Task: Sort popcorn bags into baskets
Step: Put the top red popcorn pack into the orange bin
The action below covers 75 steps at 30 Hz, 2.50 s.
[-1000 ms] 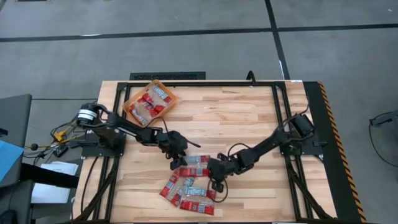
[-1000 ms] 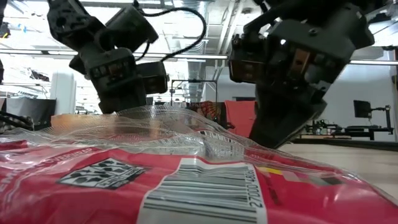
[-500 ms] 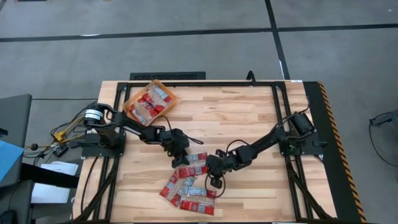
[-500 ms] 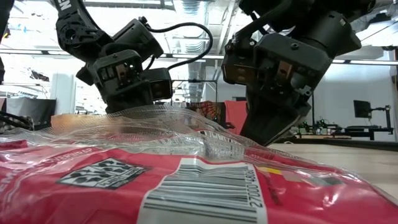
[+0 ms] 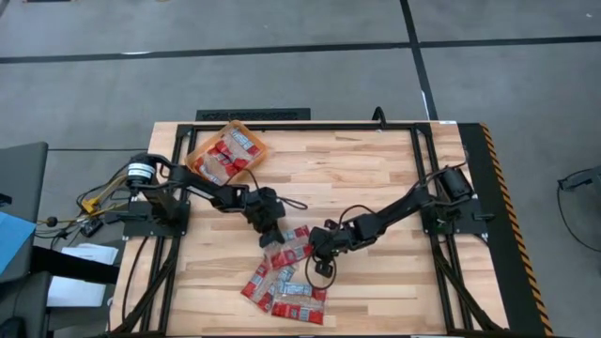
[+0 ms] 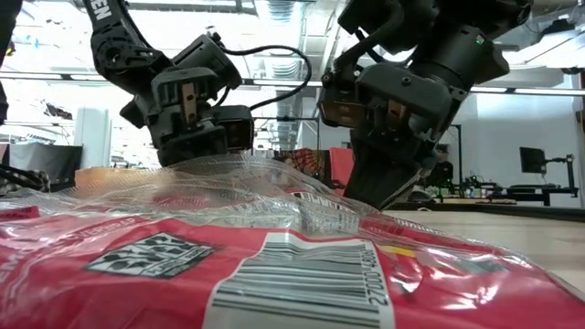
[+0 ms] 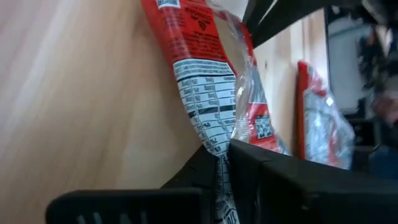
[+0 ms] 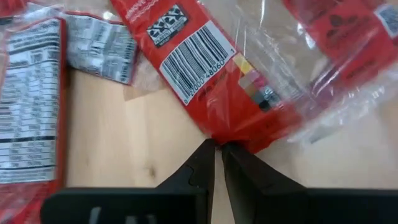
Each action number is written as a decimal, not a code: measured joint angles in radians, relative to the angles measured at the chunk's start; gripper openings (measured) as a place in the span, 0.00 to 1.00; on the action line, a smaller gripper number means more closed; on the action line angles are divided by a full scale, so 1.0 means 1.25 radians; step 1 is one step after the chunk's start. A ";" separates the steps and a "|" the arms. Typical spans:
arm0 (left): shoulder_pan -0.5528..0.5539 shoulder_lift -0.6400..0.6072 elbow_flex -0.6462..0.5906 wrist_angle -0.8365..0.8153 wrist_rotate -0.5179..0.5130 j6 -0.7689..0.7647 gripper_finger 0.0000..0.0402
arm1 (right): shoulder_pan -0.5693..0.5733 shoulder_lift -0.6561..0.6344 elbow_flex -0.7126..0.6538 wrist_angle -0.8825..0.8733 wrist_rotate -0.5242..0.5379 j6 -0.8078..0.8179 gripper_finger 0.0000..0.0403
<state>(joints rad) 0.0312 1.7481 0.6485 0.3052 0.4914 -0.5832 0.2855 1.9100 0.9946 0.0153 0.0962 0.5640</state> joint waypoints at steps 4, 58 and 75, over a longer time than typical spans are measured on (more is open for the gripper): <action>0.032 -0.047 -0.004 -0.017 0.008 -0.114 0.01 | -0.002 -0.058 -0.001 -0.048 -0.024 0.003 0.15; 0.207 -0.678 -0.054 -0.950 -0.951 -1.043 0.04 | 0.052 -0.318 0.001 -0.341 0.201 0.089 0.15; 0.237 -0.676 -0.054 -0.891 -0.965 -0.939 0.10 | 0.052 -0.318 0.001 -0.348 0.218 0.075 0.15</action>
<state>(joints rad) 0.3269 0.9035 0.5816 -0.8083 -0.7151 -1.7571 0.3511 1.5120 0.9958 -0.4194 0.3687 0.6579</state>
